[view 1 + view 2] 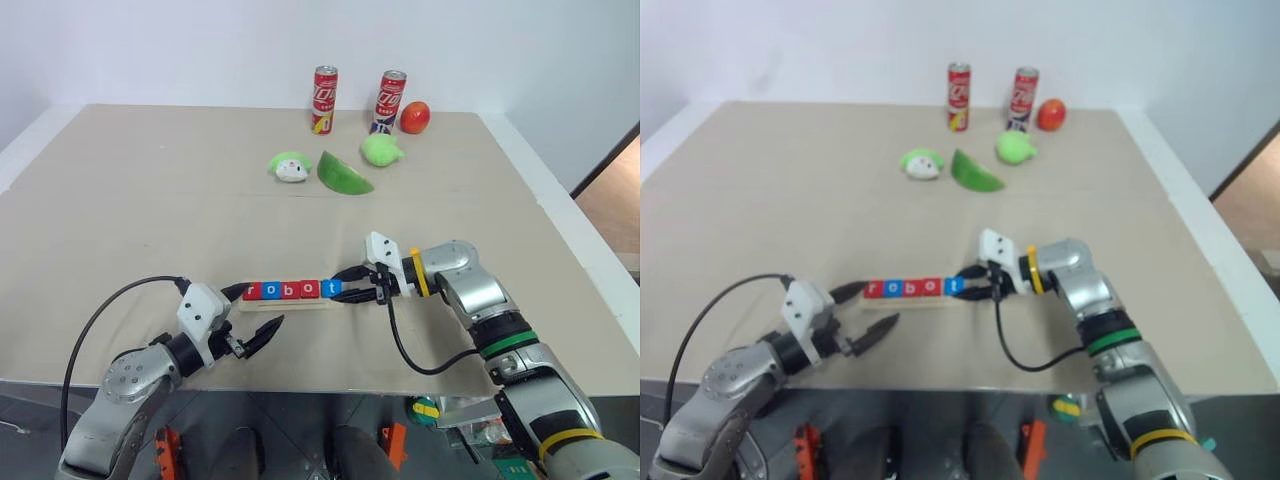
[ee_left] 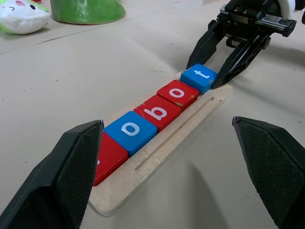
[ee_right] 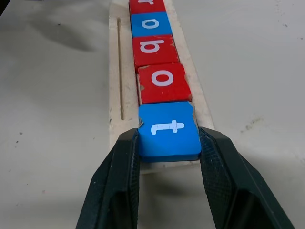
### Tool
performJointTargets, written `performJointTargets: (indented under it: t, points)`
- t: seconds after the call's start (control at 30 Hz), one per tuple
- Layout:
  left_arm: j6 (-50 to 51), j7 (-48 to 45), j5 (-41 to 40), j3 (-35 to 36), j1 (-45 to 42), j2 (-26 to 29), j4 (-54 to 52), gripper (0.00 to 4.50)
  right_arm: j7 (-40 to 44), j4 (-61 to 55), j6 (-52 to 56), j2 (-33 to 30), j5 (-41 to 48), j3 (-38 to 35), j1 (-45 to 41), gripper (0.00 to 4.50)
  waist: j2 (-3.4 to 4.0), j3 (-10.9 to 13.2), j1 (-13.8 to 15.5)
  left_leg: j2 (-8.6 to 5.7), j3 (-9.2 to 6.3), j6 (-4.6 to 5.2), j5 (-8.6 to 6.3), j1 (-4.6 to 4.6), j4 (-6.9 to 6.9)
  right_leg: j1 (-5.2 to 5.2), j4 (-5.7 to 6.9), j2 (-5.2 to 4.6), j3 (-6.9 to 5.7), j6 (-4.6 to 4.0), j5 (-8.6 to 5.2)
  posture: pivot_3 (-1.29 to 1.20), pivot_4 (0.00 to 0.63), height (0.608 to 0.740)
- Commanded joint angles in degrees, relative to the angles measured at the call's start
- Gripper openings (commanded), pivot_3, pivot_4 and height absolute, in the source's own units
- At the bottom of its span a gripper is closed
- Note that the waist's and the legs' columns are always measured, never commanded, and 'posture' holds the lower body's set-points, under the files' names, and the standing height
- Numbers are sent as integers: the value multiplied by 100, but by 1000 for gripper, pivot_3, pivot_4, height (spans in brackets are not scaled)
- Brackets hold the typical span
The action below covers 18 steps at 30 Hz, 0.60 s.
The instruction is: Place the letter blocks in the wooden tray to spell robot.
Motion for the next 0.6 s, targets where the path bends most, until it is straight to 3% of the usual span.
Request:
performJointTargets:
  t: [0.03, 0.23, 0.3, 0.5, 0.6]
  points:
    - [-55, -20, 6, -12, 2, 48, -239, 4500, 9, -16, -52, 28, -23, -23, -175, 1243, 0, 0, 0, 0, 0, 0, 0, 0, 0, 0, 0, 0, 0, 0, 0, 0, 150, 740]
    - [-81, -81, 46, -31, 9, 93, -207, 4500, -69, -61, 90, 85, 37, -125, -211, 1243, 0, 0, 0, 0, 1, 0, 0, 0, 0, 0, 0, 0, 1, 0, 0, 0, 150, 740]
    - [-83, -92, 50, -39, 10, 95, -198, 4500, -60, -103, 187, 77, 72, -150, -203, 2257, 0, 0, 0, 1, 0, 0, 0, 0, 0, 0, 0, 0, 0, 0, 0, 0, 150, 740]
    - [-72, -152, 53, -59, -49, 97, -124, 4500, -73, -143, 179, 52, 64, -160, -121, 4323, 0, 0, 0, 0, 1, 0, 0, 0, 0, 0, 0, -1, 1, 0, 0, 0, 150, 740]
    - [-89, -193, 47, -18, -60, 126, -101, 4500, -223, -313, 348, 84, 242, -367, -158, 4469, 0, 0, 0, 0, 1, 0, 0, 0, 0, 0, 0, 0, 1, 0, 0, 0, 150, 740]
